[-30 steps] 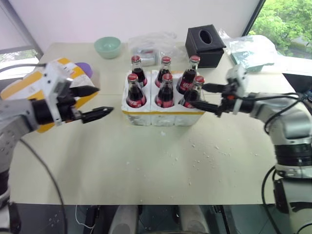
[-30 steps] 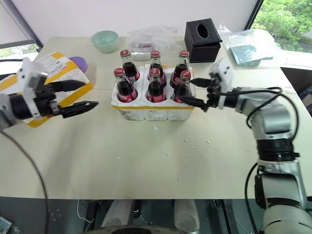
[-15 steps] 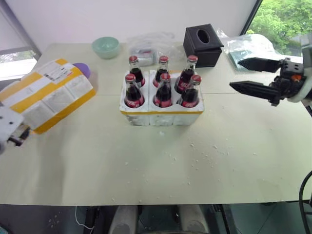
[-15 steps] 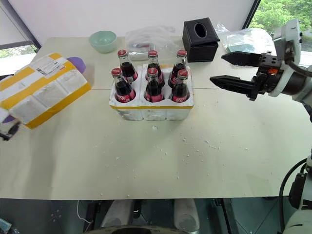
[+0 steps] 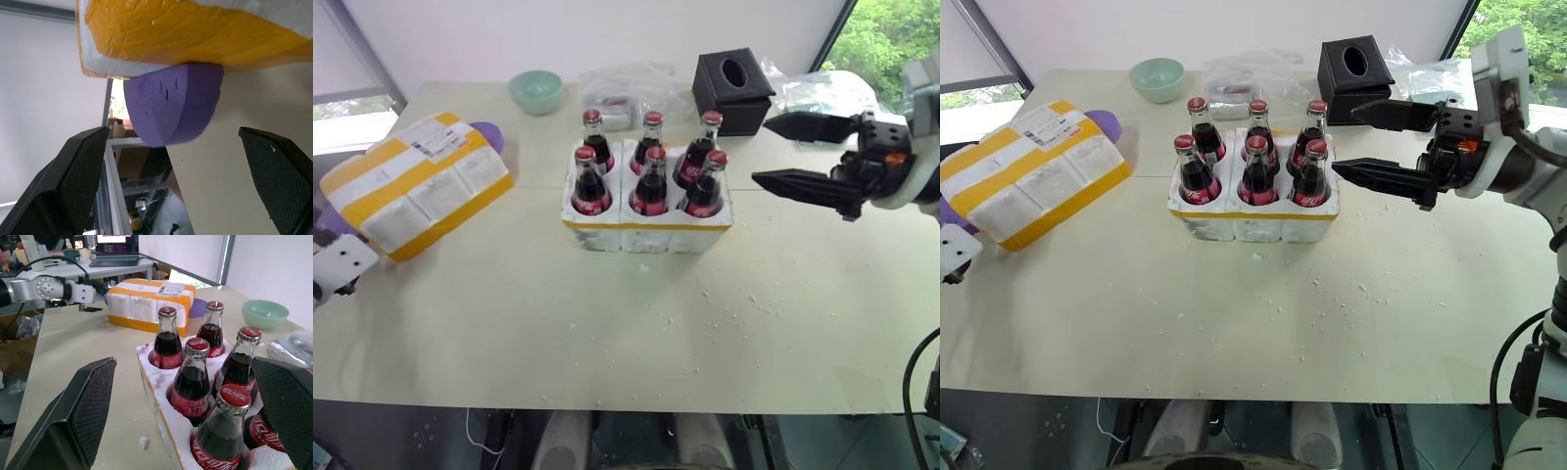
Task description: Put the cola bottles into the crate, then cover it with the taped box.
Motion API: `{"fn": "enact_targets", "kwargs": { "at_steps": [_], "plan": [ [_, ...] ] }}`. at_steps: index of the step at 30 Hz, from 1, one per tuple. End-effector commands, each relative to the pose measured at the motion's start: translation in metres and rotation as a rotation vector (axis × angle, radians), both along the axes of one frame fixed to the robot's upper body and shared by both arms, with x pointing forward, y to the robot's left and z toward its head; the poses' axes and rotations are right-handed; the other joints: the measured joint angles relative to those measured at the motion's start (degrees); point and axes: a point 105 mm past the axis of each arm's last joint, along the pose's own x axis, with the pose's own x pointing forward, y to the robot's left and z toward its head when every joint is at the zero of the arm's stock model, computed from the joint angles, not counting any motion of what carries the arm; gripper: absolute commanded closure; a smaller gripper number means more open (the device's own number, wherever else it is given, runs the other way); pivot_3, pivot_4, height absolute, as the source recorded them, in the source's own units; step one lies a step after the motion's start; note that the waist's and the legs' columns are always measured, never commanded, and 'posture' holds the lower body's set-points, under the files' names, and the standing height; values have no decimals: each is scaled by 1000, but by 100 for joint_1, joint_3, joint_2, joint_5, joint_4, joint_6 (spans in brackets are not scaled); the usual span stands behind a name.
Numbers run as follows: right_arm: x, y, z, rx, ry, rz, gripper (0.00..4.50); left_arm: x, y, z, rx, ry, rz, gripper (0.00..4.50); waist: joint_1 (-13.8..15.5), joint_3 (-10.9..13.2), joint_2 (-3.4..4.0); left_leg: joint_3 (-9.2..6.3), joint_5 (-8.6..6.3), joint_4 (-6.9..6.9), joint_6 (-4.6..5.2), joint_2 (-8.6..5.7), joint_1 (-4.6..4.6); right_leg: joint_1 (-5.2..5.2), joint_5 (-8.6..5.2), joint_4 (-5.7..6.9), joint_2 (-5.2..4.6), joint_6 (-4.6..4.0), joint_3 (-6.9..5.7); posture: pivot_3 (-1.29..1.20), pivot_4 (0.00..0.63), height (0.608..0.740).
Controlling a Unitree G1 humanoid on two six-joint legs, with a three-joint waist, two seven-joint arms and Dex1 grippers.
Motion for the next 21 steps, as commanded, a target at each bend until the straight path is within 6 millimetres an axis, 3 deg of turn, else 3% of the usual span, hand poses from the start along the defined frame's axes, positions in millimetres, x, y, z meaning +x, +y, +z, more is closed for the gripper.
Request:
{"fn": "enact_targets", "kwargs": {
  "at_steps": [1, 18, 21],
  "plan": [
    [-7, 4, 10, -2, -48, 14, 20, 7, 7, 9, 47, -25, 3, 0, -3, 0, 0, 1, 0, 0, 0, 0, 0, 0, 0, 1, 1, 0, 0, 0, 150, 737],
    [-9, -7, 20, -6, -85, -61, 20, 31, 23, 5, -12, -57, 115, 0, -10, -5, -9, 4, 4, 8, -3, 2, 3, -1, 3, 18, 4, 5, 0, 0, 150, 737],
    [-8, -8, 20, -3, -89, -74, 0, 34, 21, 4, -25, -48, 107, 831, -9, -7, -11, 4, 5, 9, -4, 2, 3, -1, 3, 18, 4, 5, 0, 0, 150, 737]
  ]
}}
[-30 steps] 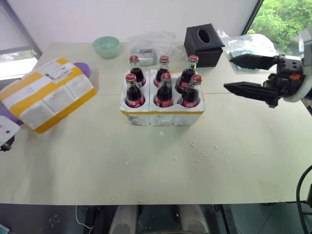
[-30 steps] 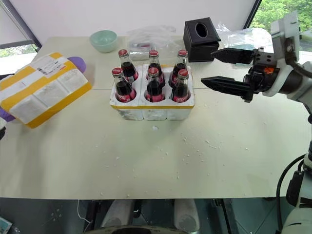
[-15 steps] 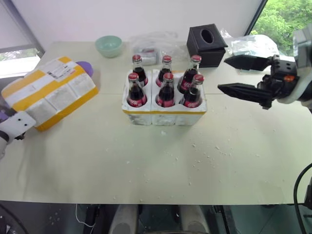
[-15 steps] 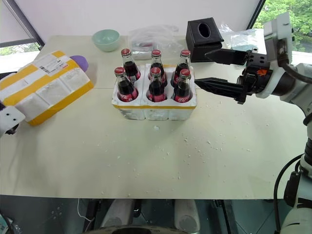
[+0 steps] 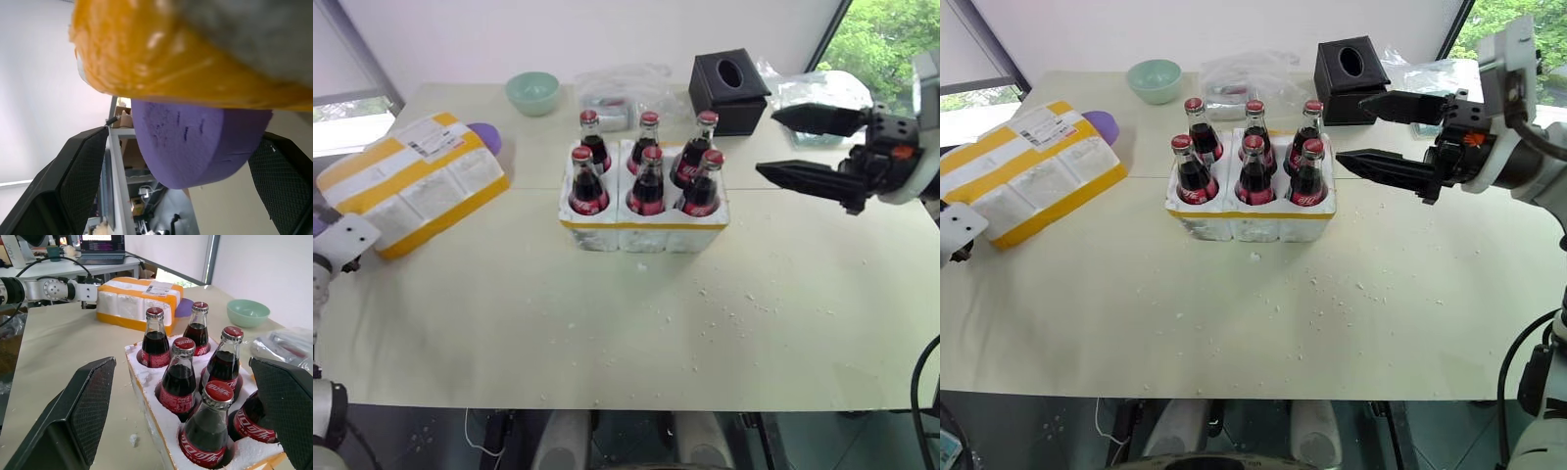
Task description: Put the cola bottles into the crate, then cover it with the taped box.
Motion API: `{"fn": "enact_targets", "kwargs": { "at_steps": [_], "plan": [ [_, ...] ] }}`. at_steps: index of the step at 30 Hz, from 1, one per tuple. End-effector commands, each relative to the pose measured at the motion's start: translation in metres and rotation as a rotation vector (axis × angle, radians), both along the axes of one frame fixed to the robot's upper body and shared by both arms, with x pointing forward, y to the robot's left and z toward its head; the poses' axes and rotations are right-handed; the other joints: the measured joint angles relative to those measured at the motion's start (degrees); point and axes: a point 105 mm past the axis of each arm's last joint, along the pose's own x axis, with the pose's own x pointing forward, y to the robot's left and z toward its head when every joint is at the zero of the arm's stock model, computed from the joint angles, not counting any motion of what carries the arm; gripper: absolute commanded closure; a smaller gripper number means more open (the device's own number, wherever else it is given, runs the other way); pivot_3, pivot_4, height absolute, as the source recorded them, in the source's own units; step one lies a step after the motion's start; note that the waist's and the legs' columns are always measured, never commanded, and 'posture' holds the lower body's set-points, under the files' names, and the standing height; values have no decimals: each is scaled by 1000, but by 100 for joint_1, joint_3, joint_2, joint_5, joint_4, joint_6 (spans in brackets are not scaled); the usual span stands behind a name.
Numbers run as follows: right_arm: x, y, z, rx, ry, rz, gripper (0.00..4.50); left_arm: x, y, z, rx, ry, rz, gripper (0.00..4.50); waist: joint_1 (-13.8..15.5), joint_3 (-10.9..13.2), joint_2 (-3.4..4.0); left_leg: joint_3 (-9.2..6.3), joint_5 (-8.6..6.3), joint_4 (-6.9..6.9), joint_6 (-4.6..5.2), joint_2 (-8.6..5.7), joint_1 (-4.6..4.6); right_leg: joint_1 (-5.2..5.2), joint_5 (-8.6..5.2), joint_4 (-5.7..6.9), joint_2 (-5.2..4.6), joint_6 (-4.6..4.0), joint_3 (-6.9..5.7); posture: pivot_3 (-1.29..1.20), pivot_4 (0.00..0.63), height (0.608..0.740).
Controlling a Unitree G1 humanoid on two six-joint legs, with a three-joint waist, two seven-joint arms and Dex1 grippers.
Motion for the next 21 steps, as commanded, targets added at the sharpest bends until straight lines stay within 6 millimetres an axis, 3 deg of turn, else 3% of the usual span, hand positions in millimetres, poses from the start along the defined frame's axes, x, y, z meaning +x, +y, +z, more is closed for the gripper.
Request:
{"fn": "enact_targets", "kwargs": {
  "at_steps": [1, 3, 19, 21],
  "plan": [
    [-8, -3, 13, 0, -71, -13, 0, 3, 1, 8, 4, -10, 2, 1316, 0, -1, -1, 0, 0, 0, 0, 0, 0, 0, 0, 0, 0, 0, 0, 0, 150, 737],
    [-9, -3, 13, -1, -73, -17, 0, 3, 2, 7, 9, 6, 12, 2269, -2, -1, -1, 0, 1, 0, -1, 0, 0, 0, 0, 0, 0, 0, 0, 0, 150, 737],
    [-7, -10, 3, 16, -36, -17, 0, -1, 8, 18, 8, 0, 17, 2269, -11, -1, -2, 0, 1, 2, -2, 0, 0, 0, 0, 2, 0, 1, 0, 0, 150, 737],
    [-2, -11, 2, 4, -58, -50, 0, -1, 7, 18, 6, 9, 2, 2801, -7, -2, -2, 0, 1, 2, -2, 0, 0, 0, 0, 3, 0, 1, 0, 0, 150, 737]
  ]
}}
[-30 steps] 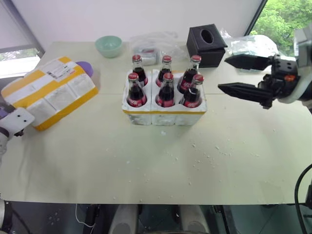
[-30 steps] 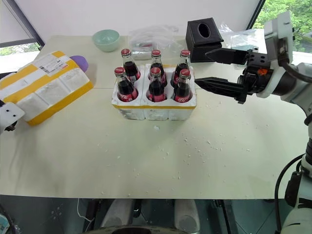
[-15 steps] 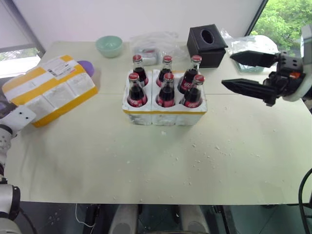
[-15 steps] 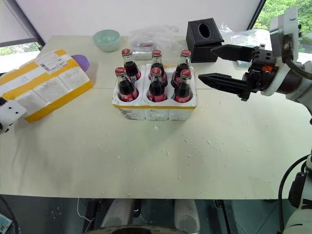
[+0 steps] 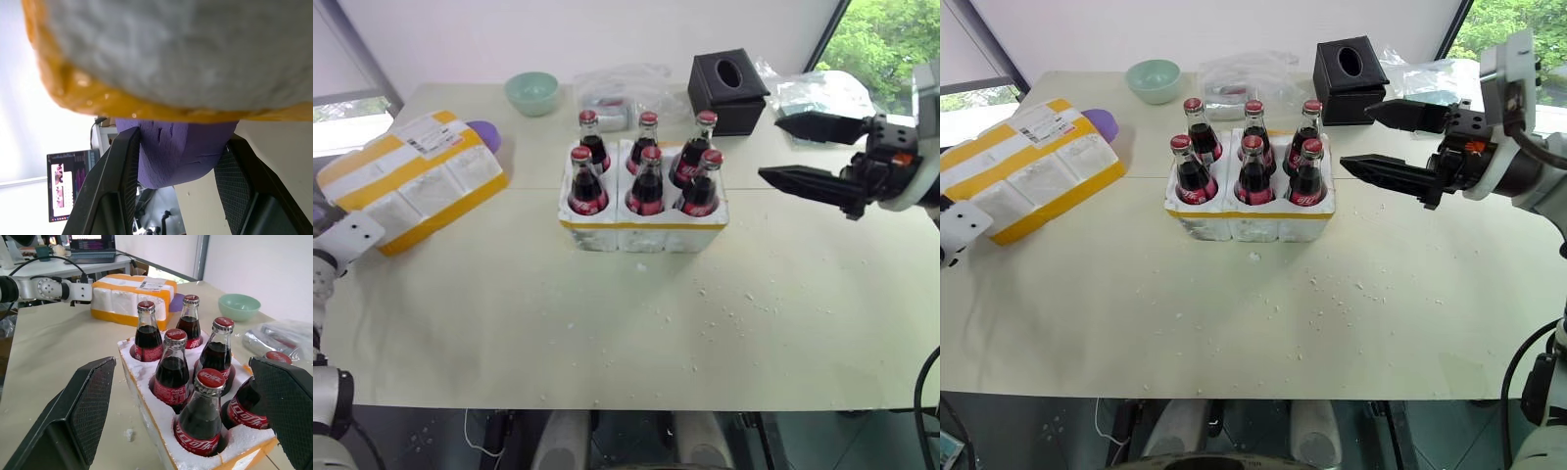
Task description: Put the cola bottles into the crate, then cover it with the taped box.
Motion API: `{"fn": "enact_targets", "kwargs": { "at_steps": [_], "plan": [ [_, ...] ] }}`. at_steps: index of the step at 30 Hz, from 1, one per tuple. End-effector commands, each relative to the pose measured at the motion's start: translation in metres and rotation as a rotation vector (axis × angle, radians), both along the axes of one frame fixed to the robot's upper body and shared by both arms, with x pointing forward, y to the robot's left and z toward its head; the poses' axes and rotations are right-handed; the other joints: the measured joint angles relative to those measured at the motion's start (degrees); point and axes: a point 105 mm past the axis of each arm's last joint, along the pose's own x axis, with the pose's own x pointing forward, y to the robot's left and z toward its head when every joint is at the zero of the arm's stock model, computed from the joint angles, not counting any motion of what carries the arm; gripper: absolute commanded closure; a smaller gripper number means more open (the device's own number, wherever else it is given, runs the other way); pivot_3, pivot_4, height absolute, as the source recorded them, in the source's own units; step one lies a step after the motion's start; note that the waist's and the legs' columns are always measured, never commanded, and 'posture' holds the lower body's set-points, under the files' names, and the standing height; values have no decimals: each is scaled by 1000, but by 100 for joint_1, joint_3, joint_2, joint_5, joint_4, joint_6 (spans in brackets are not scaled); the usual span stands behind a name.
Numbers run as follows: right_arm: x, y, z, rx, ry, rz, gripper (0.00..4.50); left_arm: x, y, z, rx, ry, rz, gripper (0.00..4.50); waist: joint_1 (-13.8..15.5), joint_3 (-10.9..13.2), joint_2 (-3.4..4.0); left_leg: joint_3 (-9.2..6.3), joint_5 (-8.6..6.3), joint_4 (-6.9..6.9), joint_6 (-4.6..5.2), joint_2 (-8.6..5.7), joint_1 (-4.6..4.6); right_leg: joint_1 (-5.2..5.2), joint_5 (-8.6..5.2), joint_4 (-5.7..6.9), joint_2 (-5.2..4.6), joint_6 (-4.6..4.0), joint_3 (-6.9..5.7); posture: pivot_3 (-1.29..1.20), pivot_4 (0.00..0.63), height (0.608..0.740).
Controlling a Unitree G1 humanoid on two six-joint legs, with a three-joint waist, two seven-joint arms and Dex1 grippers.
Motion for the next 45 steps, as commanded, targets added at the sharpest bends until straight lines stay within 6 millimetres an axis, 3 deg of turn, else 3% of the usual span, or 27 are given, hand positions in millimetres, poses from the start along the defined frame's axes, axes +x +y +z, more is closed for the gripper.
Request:
{"fn": "enact_targets", "kwargs": {
  "at_steps": [1, 4, 11, 14, 18, 20, 23, 26, 29, 36, 40, 45],
  "plan": [
    [-1, -6, 12, -7, -87, -42, 0, -4, 7, 19, 32, -22, -1, 3078, 0, 0, 0, 0, 0, 1, 0, 0, 0, 0, 0, 0, 0, 0, 0, 0, 150, 737],
    [-2, -5, 11, -3, -85, -31, 0, -4, 9, 20, 54, -16, 8, 4110, -2, 0, 0, 1, 0, 2, 0, 0, 1, 0, 0, 2, 0, 0, 0, 0, 150, 737],
    [-1, -9, 8, -2, -80, -45, 0, -1, 7, 41, 76, -68, -17, 4110, 2, -1, -1, 1, 0, 3, 0, 0, 1, 0, 0, 7, 0, 0, 0, 0, 150, 737],
    [0, -12, 6, -8, -74, -57, 0, 3, 3, 63, 97, -118, -47, 4110, 1, -2, -4, 1, 0, 5, -1, 0, 0, 0, 0, 8, 0, 0, 0, 0, 150, 737],
    [0, -19, 3, -14, -45, -73, 0, 10, -12, 112, 140, -222, -130, 4110, 8, -4, -11, 0, 0, 8, -1, 0, -3, 0, 0, 8, 0, 0, 0, 0, 150, 737],
    [-4, -24, -1, -4, 0, -66, 0, 15, -31, 151, 174, -304, -204, 4110, 28, -6, -14, 0, 0, 11, -1, 0, -6, 0, 1, 7, 0, 1, 0, 0, 150, 737],
    [-4, -29, -5, -13, 5, -85, 0, 20, -54, 185, 198, -376, -279, 4110, 25, -7, -17, -1, 0, 16, -1, -2, -9, 4, 3, 6, 0, 4, 0, 0, 150, 737],
    [2, -33, -9, -33, -15, -132, 0, 24, -76, 208, 195, -418, -354, 4110, -5, -7, -16, 0, 0, 16, -1, -2, -7, 4, 4, 6, 0, 6, 0, 0, 150, 737],
    [2, -36, -17, -38, 10, -134, 0, 33, -126, 225, 218, -410, -515, 4110, -33, -7, -15, 2, 1, 16, -1, 1, -3, 4, 4, 9, 3, 6, 1, 0, 150, 737],
    [3, -43, -26, -27, 38, -169, 0, 39, -223, 219, 191, -354, -763, 4110, -7, -7, -15, 1, 1, 37, 0, 0, -11, 6, 4, 15, 3, 7, 2, 0, 150, 737],
    [3, -44, -29, -22, 43, -175, 0, 35, -258, 210, 204, -308, -833, 4110, -41, -6, -15, 1, -3, 52, 6, 0, -13, 6, 4, 25, 4, 7, 4, 0, 150, 737],
    [4, -45, -30, -9, 43, -185, 0, 28, -286, 198, 242, -259, -886, 4110, -22, -6, -15, 1, -3, 67, 7, 1, -10, 6, 3, 41, 5, 7, 6, 0, 150, 737]
  ]
}}
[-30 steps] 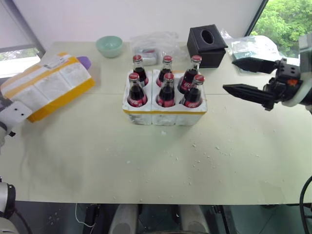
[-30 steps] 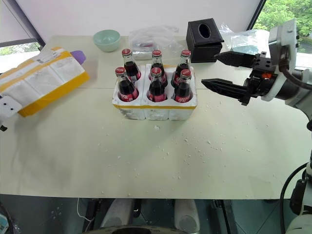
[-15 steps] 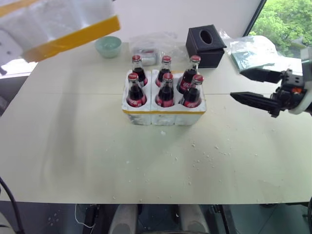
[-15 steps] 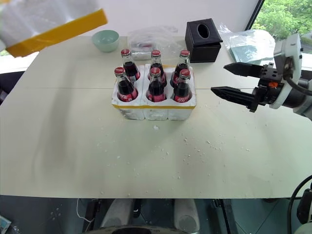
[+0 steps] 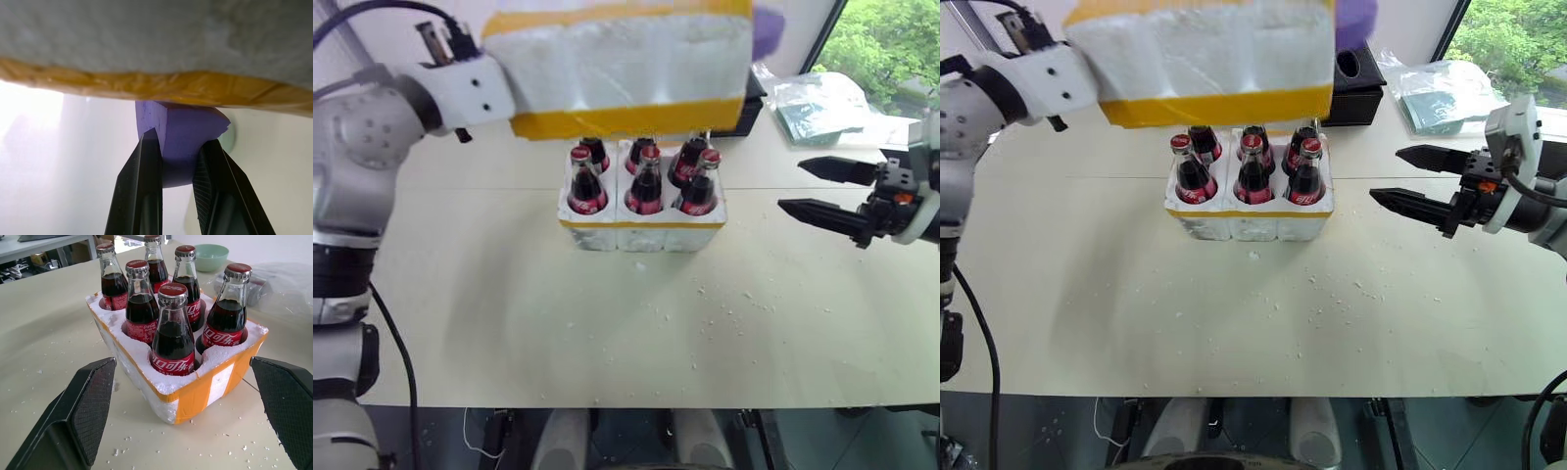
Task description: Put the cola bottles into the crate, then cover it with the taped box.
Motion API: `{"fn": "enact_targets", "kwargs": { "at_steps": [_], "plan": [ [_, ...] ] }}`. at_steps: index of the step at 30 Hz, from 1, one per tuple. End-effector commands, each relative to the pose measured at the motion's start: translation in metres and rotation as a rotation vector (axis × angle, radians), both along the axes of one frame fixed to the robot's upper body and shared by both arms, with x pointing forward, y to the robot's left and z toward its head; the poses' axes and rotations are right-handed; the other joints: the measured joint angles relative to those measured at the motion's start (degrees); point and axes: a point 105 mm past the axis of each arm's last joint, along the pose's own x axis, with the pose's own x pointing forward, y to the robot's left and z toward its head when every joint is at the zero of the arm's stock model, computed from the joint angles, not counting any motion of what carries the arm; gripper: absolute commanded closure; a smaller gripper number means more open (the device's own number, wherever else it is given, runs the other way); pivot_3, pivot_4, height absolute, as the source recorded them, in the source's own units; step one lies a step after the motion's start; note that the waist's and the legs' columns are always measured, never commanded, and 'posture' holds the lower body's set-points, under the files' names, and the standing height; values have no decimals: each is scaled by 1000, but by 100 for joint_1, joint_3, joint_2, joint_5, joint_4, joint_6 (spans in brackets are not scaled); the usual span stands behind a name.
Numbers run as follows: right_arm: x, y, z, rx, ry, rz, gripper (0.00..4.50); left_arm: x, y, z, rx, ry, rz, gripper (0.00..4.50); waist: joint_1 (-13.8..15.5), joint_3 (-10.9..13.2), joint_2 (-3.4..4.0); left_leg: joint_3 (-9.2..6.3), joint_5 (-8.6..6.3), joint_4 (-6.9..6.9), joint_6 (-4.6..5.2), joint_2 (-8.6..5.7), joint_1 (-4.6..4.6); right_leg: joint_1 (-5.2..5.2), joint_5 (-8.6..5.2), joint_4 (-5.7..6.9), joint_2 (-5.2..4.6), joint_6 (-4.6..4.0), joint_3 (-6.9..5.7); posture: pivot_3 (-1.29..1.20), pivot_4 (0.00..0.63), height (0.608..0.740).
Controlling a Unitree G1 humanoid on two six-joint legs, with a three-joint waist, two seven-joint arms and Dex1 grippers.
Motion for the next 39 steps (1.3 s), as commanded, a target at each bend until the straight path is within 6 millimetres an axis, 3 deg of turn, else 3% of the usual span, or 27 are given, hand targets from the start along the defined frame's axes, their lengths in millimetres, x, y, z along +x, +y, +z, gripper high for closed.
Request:
{"fn": "enact_targets", "kwargs": {
  "at_steps": [1, 8, 15, 23, 27, 32, 37, 39],
  "plan": [
    [-3, -2, 11, 23, -66, -10, 0, -10, -17, 1, 60, -21, -16, 4110, 13, 0, 0, 0, 0, 2, 0, 0, 0, 1, 0, 0, 0, 0, 0, 0, 150, 737],
    [-1, -1, 12, 64, -77, -18, 0, -19, -31, -17, 217, -5, -4, 4110, 11, 0, 0, -1, 0, 4, 0, -1, 0, 2, 0, 3, 1, 0, 4, 0, 150, 737],
    [3, -1, 10, 76, -83, -23, 0, -17, -24, -44, 313, 32, 45, 4110, 13, 0, 0, -2, 0, 3, 1, -1, 1, 2, -1, 4, 1, -1, 4, 0, 150, 737],
    [7, -1, 11, 79, -80, -21, 0, -19, -21, -64, 266, 83, 51, 56, 26, 0, 0, -3, 0, 4, 1, -1, 1, 2, -1, 4, 2, -1, 4, 0, 150, 737],
    [9, -2, 9, 77, -74, -22, 0, -21, -17, -62, 184, 113, 53, 21, 25, 0, 0, -3, 0, 4, 1, -1, 0, 2, -1, 3, 2, -1, 4, 0, 150, 737],
    [9, -3, 6, 60, -62, -26, 0, -30, -2, -50, -132, 224, -11, 21, 4, 0, 0, -4, -1, 5, 1, 0, 1, 2, -1, 7, 2, -1, 4, 0, 150, 737],
    [9, -11, -2, 26, -34, -45, 0, -72, 4, -60, -394, 526, -263, 21, -5, 0, 1, -5, -1, 4, 1, 0, 3, 2, -1, 7, 2, -2, 4, 0, 150, 737],
    [9, -15, -7, -1, -23, -61, 0, -101, 12, -64, -593, 780, -363, 21, -9, 1, 1, -5, -1, 4, 1, 0, 3, 2, -2, 8, 2, -2, 4, 0, 150, 737]
  ]
}}
